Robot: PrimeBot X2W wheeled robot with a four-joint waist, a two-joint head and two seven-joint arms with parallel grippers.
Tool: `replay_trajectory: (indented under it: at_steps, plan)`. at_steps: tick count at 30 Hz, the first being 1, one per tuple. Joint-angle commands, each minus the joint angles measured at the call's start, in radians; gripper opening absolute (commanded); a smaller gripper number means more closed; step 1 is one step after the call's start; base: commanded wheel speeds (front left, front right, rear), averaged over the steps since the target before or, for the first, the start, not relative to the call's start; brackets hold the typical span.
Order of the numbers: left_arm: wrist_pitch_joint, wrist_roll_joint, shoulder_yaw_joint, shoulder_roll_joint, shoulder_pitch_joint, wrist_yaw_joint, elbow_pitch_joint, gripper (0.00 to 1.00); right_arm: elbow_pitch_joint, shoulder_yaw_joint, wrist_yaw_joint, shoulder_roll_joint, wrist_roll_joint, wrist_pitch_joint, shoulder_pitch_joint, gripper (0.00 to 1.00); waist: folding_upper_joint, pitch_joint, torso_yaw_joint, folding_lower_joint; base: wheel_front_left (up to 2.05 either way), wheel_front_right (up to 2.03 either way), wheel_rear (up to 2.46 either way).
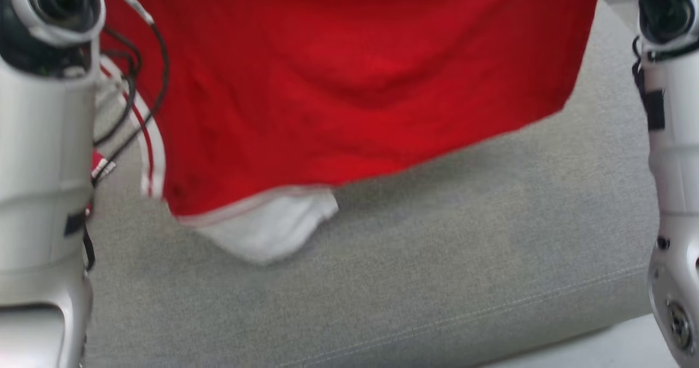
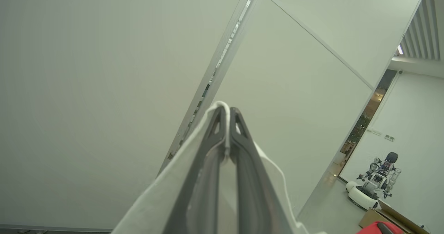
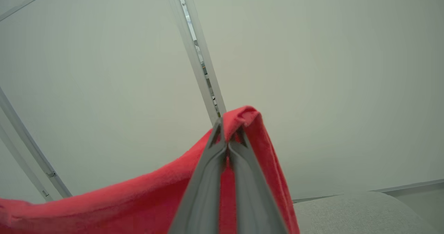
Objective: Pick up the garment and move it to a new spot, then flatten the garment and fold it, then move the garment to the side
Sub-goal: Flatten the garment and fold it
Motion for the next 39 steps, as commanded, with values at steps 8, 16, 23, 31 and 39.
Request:
replay_trajectory:
  at_steps: [8,16,23,31,39]
  plan:
    - [-0.142,0.148,-0.059,-0.01,-0.292,-0.037,0.3,0.0,0.245,-0.043,0.0,0.001,-0.143,-0.121,-0.277,0.0,0.0,0.175,0.06,0.0,0.0,0.0,0.0]
    - [-0.347,0.185,-0.056,-0.074,-0.491,-0.092,0.508,0.0,0.442,-0.083,0.0,-0.029,-0.3,-0.324,-0.487,0.0,0.0,0.242,0.112,0.0,0.0,0.0,0.0]
    - [-0.418,0.188,-0.078,-0.12,-0.564,-0.146,0.644,0.0,0.574,-0.131,0.0,-0.055,-0.374,-0.416,-0.572,0.0,0.0,0.329,0.176,0.0,0.0,0.0,0.0]
    - [-0.447,0.172,-0.091,-0.141,-0.553,-0.206,0.74,0.0,0.671,-0.139,0.0,-0.048,-0.405,-0.479,-0.563,0.0,0.0,0.373,0.207,0.0,0.0,0.0,0.0]
    - [-0.462,0.145,-0.084,-0.156,-0.574,-0.261,0.756,0.0,0.678,-0.113,0.0,-0.041,-0.359,-0.498,-0.581,0.0,0.0,0.359,0.211,0.0,0.0,0.0,0.0]
